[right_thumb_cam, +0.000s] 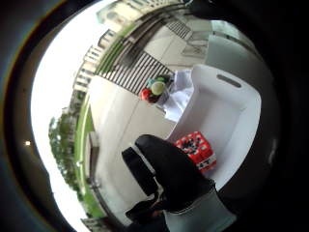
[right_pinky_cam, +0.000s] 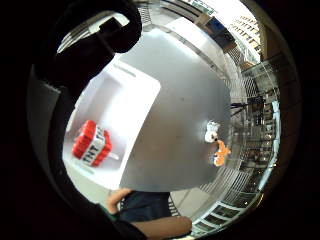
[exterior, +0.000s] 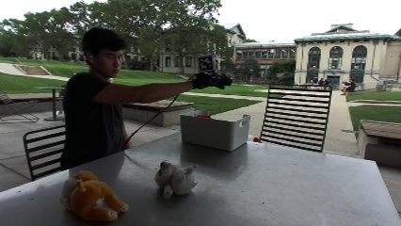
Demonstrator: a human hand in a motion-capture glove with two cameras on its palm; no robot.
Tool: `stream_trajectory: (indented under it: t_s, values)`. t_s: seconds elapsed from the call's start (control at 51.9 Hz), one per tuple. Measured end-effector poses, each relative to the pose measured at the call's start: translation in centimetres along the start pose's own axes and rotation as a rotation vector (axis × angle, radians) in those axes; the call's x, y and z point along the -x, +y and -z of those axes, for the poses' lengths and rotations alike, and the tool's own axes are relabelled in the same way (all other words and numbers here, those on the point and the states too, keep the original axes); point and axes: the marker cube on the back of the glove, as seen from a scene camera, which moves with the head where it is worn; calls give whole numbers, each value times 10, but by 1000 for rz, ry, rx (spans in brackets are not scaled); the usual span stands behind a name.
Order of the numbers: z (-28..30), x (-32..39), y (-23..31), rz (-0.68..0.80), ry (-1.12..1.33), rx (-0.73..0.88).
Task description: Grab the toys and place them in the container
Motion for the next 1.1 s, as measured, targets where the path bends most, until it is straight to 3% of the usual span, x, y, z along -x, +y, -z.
stream_trajectory:
  t_s: [0.039, 0.096, 0.27, 0.347, 0.424, 0.52, 0.578, 0.617, 0.867, 1.098]
  values:
    - [5, -4, -1, -91, -58, -13]
    - [11, -18, 2, -84, -40, -26]
    - [31, 7, 36, 197, -22, -16]
    - [40, -14, 36, 27, 32, -30]
    - [46, -53, 42, -31, 118, -44]
    - [54, -93, 54, 17, 102, -47]
    - [53, -120, 49, -205, 203, -55]
    - [53, -132, 51, -259, 232, -52]
    - [35, -275, 94, -359, 257, -18]
    - [-5, -359, 124, -434, 240, 49]
